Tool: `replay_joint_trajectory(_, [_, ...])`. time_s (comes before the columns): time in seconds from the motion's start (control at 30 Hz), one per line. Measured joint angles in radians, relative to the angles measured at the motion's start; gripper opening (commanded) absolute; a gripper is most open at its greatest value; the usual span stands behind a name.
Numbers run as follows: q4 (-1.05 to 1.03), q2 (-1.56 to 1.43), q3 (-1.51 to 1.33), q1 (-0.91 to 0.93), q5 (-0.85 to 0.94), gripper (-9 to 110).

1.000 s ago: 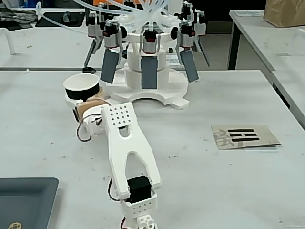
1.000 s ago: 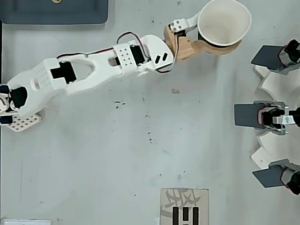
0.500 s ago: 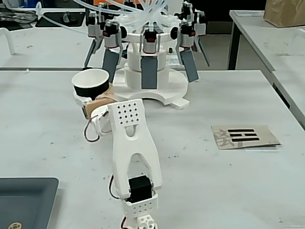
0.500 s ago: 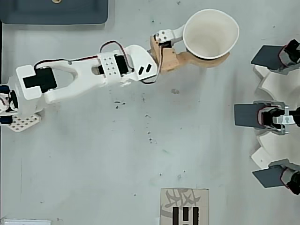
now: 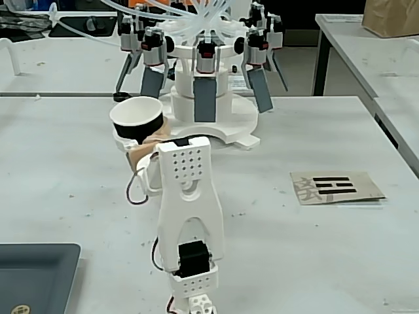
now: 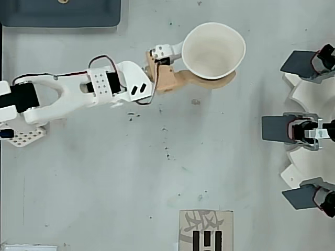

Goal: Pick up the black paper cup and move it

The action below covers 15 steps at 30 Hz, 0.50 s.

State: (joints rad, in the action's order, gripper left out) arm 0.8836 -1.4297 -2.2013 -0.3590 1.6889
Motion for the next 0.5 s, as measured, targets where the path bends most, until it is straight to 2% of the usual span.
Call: replay_joint_trajectory(0.5, [0.086,-0.259,-0.316,0.061,0.032,6])
